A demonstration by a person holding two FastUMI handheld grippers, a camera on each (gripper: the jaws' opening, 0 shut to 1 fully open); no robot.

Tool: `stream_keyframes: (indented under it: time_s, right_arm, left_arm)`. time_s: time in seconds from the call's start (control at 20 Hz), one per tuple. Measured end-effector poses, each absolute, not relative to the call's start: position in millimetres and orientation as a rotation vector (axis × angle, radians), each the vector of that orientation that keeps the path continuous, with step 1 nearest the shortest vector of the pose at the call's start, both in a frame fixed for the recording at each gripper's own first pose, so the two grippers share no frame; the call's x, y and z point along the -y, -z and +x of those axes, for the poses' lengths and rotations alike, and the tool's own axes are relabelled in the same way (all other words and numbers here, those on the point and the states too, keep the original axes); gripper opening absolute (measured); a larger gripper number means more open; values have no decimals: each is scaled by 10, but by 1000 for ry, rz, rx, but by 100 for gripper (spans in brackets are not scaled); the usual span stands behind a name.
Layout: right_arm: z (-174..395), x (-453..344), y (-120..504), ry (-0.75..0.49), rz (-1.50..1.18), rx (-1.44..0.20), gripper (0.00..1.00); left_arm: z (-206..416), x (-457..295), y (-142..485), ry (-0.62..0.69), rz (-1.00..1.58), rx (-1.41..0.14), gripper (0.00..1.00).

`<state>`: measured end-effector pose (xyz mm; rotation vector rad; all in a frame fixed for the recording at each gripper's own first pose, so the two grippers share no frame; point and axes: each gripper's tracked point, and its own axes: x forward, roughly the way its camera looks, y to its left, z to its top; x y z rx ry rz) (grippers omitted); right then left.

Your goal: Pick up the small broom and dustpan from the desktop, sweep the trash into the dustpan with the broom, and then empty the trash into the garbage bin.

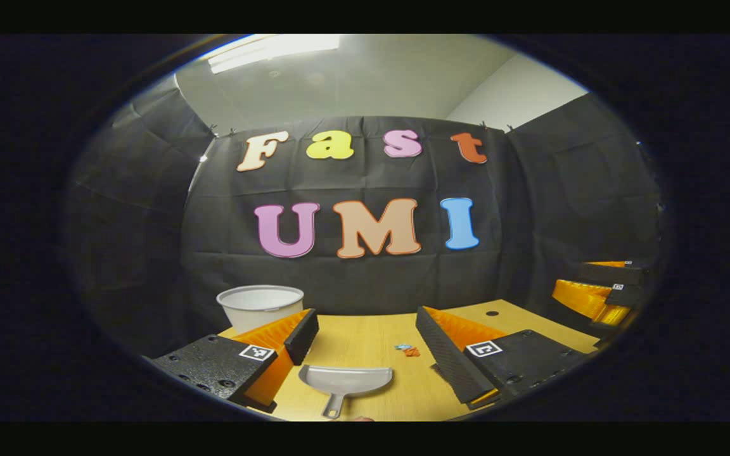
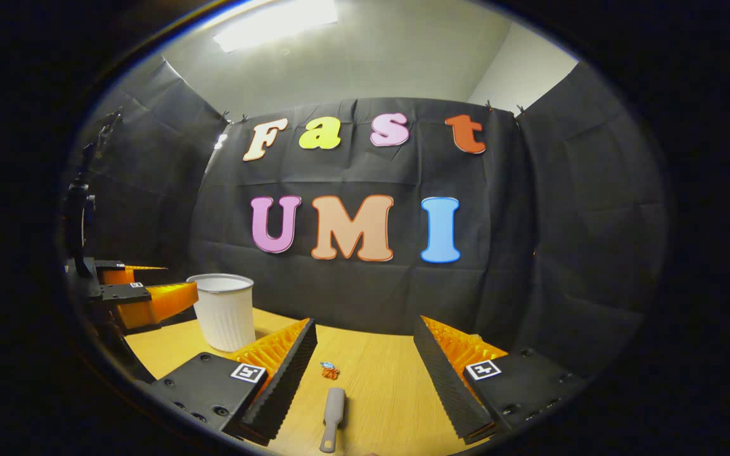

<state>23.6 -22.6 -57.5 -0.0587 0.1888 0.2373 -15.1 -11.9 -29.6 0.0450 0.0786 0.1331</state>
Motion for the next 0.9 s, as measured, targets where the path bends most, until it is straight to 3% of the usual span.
stream_keyframes:
  time_s: [0.5,0.55,0.6,0.7,0.75,0.9]
  right_arm:
    - [282,-224,1666,-328,-166,-487,98]
    - [288,-248,1809,-334,-178,-528,99]
    - [289,-276,1935,-342,-185,-570,99]
    - [288,-280,2180,-344,-209,-642,99]
    - [293,-256,2312,-338,-225,-679,100]
    - [267,-207,2670,-323,-265,-795,100]
  left_arm:
    - [-255,-244,1741,-128,7,-441,94]
    - [-289,-250,1924,-125,-3,-491,100]
    - [-337,-261,2107,-125,-19,-545,95]
    - [-419,-263,2438,-115,-41,-641,100]
    - [-443,-273,2551,-112,-43,-677,96]
    - [-425,-297,2819,-97,-33,-753,96]
